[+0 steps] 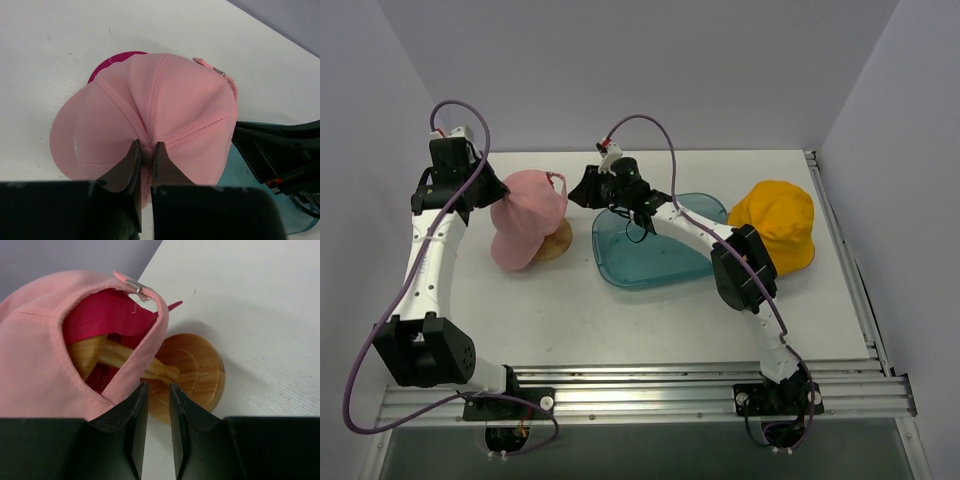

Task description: Stack the hats

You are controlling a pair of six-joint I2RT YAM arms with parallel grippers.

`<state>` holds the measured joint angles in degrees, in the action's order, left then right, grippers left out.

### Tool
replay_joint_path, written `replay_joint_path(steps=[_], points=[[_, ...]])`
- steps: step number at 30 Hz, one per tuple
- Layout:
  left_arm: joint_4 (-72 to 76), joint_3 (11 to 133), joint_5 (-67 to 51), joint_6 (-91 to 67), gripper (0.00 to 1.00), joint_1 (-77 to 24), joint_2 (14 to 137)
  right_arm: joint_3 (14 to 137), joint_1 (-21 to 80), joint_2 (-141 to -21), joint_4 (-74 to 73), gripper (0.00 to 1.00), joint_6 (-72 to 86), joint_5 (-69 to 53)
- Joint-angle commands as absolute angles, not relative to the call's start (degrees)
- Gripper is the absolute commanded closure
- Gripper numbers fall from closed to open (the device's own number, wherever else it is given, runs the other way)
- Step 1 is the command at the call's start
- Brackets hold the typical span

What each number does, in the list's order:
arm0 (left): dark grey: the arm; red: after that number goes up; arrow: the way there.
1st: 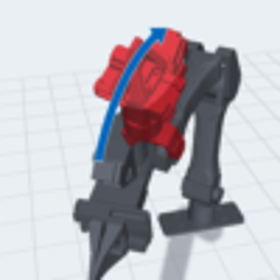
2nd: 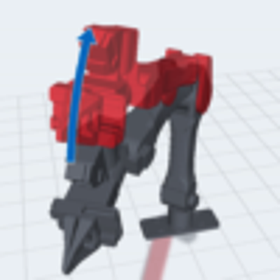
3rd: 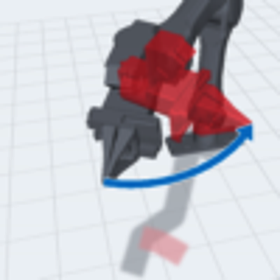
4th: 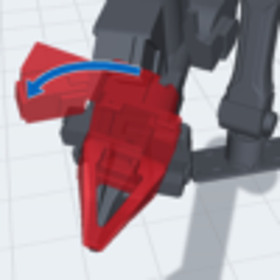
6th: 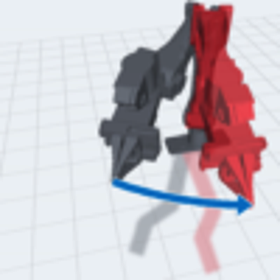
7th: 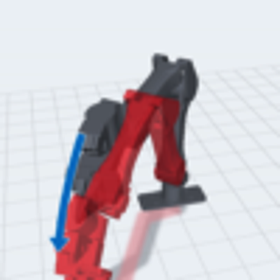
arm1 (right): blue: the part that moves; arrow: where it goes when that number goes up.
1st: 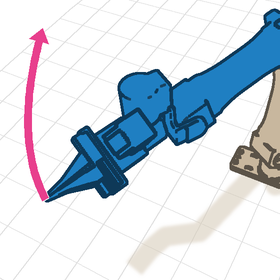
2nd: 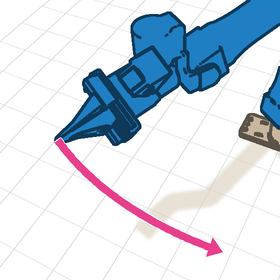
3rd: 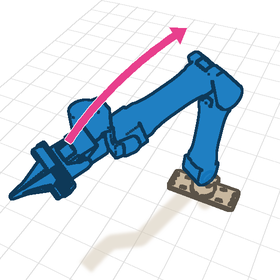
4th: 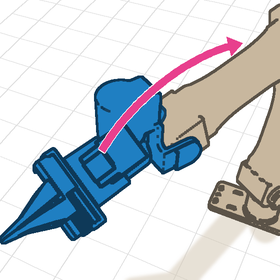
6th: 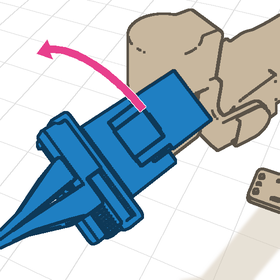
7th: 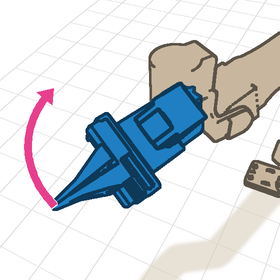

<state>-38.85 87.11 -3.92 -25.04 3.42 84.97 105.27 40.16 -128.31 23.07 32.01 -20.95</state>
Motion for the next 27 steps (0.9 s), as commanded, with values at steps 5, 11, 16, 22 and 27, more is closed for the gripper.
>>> replay_joint_path(steps=[5,11,16,22,27], points=[[-36.12,86.22,-10.19,-21.45,0.98,2.99,81.12,101.87,40.08,-121.03,26.89,0.72,31.64,-20.57],[-39.01,90.70,-9.05,-19.34,0.97,2.90,81.74,99.59,39.99,-118.92,26.63,0.68,30.50,-20.22],[-40.25,92.90,-9.05,-20.83,0.98,2.81,80.95,96.42,39.29,-117.34,28.30,0.67,30.23,-20.21],[-42.10,96.59,-12.30,-23.03,0.98,3.08,82.00,94.83,38.58,-117.16,29.18,0.67,30.32,-21.00],[-44.12,98.52,-13.01,-23.55,0.98,3.16,82.00,94.48,38.41,-117.51,29.88,0.67,31.20,-21.36]])
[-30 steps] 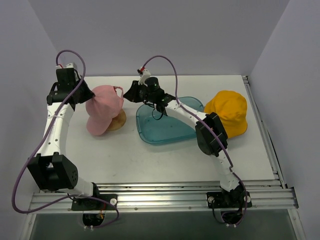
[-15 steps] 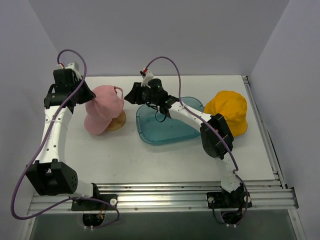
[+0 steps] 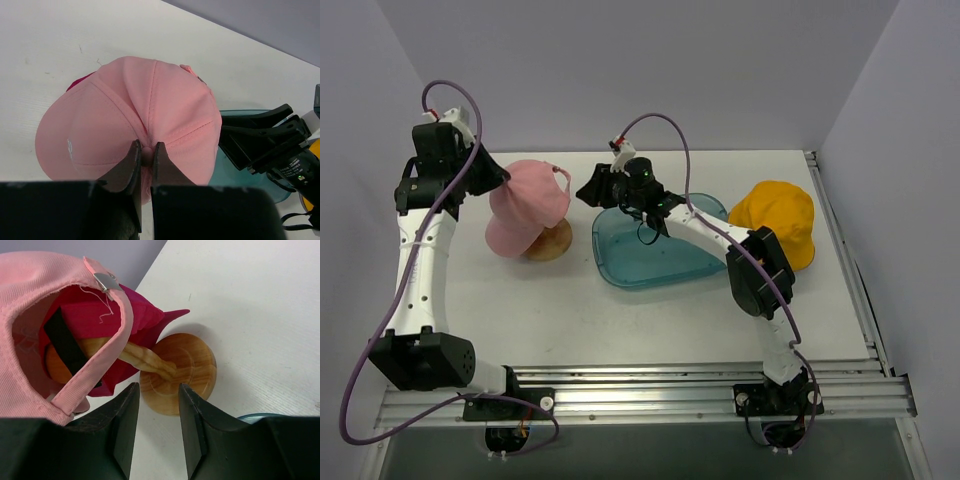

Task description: Stack the hats

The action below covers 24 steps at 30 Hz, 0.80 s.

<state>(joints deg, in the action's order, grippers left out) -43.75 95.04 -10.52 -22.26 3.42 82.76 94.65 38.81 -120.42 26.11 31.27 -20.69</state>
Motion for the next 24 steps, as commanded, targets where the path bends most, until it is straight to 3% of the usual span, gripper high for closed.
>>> replay_joint_path(steps=[1,24], points=[[-44.38,98.61,-13.44,-23.64,0.98,3.25,81.65,94.48,38.41,-117.60,29.97,0.66,31.29,-21.36],[-48.78,107.93,-14.33,-24.96,0.98,3.96,78.31,93.69,40.96,-117.34,33.92,0.66,37.09,-19.60]])
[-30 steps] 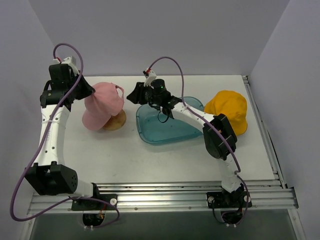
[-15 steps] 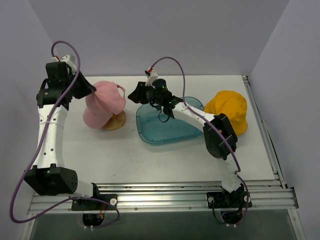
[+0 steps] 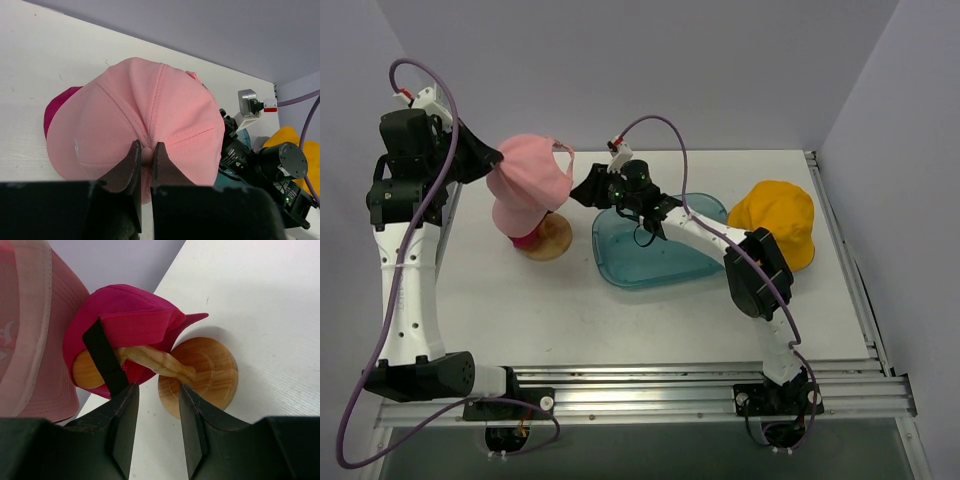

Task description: Stack the hats

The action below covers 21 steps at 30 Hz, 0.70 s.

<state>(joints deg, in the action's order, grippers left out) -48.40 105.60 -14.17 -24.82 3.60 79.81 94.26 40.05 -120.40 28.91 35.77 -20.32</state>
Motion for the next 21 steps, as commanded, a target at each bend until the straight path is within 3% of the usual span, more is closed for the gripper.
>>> replay_joint_path(steps=[1,14,21], points=[[-48.87,107.93,-13.98,-24.96,0.98,4.04,78.14,93.52,41.39,-117.25,34.01,0.66,37.09,-19.43],[-53.00,115.13,-10.56,-23.73,0.98,7.20,78.92,92.28,43.77,-116.10,38.58,0.66,35.95,-19.86],[-51.95,113.21,-6.85,-23.55,0.98,9.23,76.38,94.39,45.00,-118.82,38.58,0.66,35.95,-20.04]])
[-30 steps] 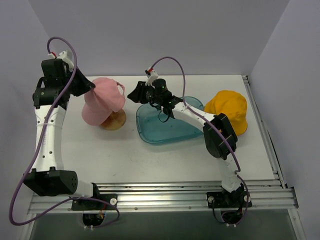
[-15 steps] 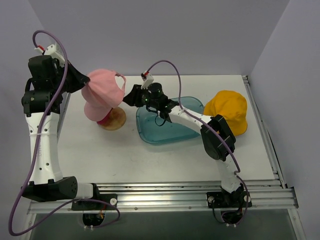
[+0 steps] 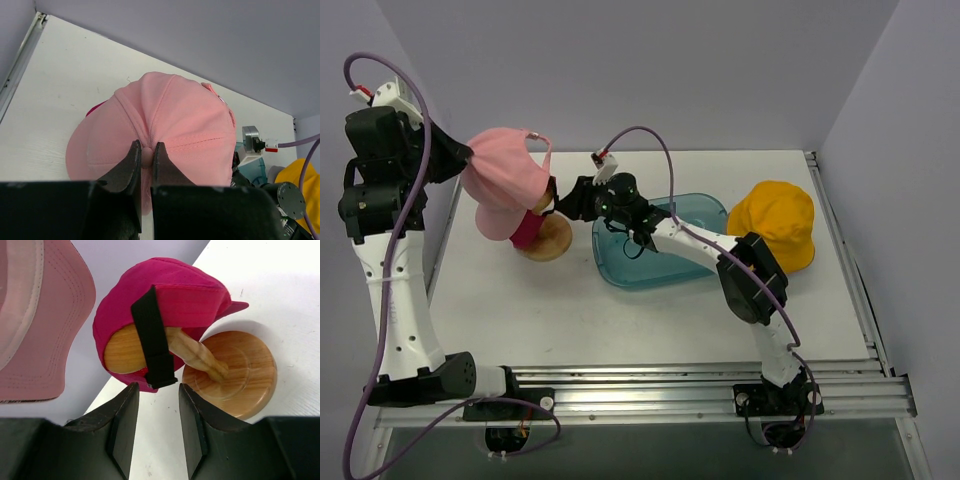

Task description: Stack the hats

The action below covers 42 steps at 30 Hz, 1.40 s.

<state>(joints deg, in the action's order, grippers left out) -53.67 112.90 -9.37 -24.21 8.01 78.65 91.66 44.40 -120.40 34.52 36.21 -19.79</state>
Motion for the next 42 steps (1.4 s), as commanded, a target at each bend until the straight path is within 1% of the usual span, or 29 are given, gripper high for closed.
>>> replay_joint_path(steps=[1,6,12,17,22,24,25,28,30,31,32,34,38,42], points=[[-51.77,113.03,-7.03,-23.55,0.98,9.49,76.20,94.57,45.09,-119.00,38.58,0.66,36.03,-20.04],[-51.77,112.76,-8.26,-23.47,0.98,11.25,76.55,95.01,45.88,-119.44,39.38,0.66,35.95,-20.04],[-51.24,111.27,-9.23,-23.29,0.98,12.22,76.38,99.14,46.41,-121.99,35.43,0.66,35.07,-18.02],[-50.63,109.78,-9.84,-23.38,0.98,12.66,76.20,100.89,46.23,-123.39,31.39,0.71,33.49,-14.86],[-49.83,109.16,-10.11,-23.55,0.98,12.66,76.11,102.39,46.23,-124.28,27.25,0.72,31.99,-11.70],[-49.75,108.99,-10.02,-23.47,0.98,12.66,76.03,102.48,46.06,-124.45,26.98,0.75,31.82,-10.99],[-49.66,108.81,-10.11,-23.47,0.98,12.66,75.94,102.39,45.97,-124.54,26.98,0.80,31.82,-10.81],[-49.31,108.46,-10.02,-23.55,0.98,12.66,75.67,102.30,45.62,-124.80,26.81,0.90,31.73,-10.11],[-49.22,108.28,-10.02,-23.55,0.98,12.66,75.59,102.74,45.27,-125.51,26.37,0.92,31.64,-9.76],[-49.22,108.11,-10.11,-23.47,0.98,12.66,75.50,103.53,44.83,-125.86,26.11,0.96,31.73,-10.36],[-49.13,108.11,-10.19,-23.47,0.98,12.66,75.41,103.97,44.65,-126.56,26.02,0.98,31.73,-10.63],[-48.96,107.84,-10.55,-23.38,0.98,12.66,75.24,104.85,44.21,-127.18,25.58,1.00,31.55,-10.90],[-48.60,107.75,-12.30,-22.68,0.98,12.66,75.23,107.48,42.90,-128.93,24.53,1.00,30.24,-12.48],[-48.96,108.02,-12.92,-22.24,0.98,12.66,76.02,111.52,41.14,-131.65,19.36,1.00,27.96,-13.36]])
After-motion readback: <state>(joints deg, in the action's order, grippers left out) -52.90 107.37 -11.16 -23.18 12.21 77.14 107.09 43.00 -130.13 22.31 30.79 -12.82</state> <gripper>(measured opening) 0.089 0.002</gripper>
